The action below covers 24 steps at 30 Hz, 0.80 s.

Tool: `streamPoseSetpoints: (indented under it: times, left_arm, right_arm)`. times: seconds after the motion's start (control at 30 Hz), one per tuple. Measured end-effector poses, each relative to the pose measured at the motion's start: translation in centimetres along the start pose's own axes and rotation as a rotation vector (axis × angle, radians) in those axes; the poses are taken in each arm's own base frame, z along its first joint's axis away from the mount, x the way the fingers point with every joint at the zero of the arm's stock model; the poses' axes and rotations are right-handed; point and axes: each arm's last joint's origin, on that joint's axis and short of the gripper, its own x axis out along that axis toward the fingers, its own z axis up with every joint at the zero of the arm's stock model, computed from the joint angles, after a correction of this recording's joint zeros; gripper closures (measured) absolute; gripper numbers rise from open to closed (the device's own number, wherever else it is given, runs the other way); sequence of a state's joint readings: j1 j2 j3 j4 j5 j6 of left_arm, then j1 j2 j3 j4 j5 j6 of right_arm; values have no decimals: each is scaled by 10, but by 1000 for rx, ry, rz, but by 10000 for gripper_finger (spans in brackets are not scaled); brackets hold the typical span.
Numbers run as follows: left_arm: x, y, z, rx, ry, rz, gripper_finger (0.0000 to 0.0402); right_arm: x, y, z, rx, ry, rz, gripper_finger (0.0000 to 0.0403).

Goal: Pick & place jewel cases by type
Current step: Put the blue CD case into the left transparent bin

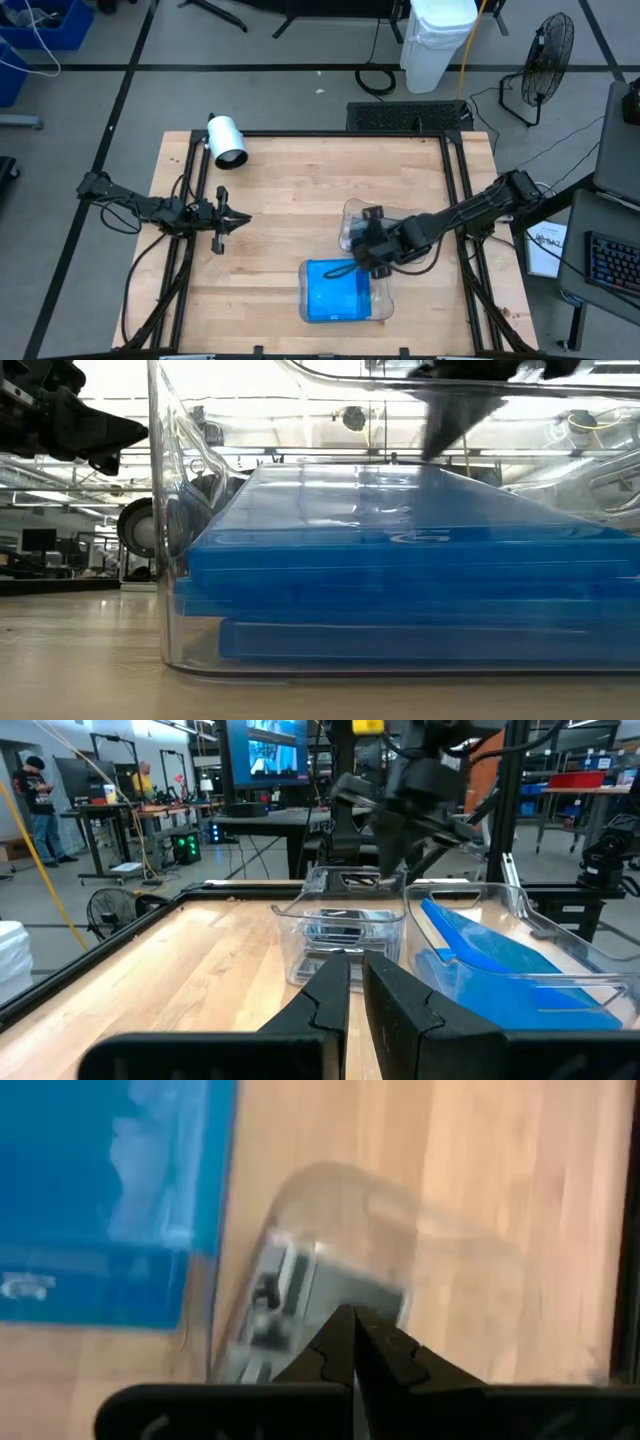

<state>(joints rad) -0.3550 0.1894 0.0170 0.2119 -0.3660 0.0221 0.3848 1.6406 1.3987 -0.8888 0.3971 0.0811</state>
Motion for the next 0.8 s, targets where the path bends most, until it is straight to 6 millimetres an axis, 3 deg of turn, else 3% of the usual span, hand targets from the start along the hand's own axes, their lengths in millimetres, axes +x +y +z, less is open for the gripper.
streamPoseSetpoints:
  times: [0.13, 0.37, 0.5, 0.8]
  left_arm:
    - [0, 0, 0, 0, 0, 0, 364]
    - [0, 0, 0, 0, 0, -1, 364]
    - [0, 0, 0, 0, 1, -1, 364]
    - [0, 0, 0, 0, -1, 0, 364]
  right_arm:
    - [2, -2, -8, 85, 75, 48, 403]
    - [39, 11, -16, 64, -6, 211, 403]
    - [51, 10, -18, 79, -57, 228, 403]
    - [48, 12, -1, 28, -261, 268, 403]
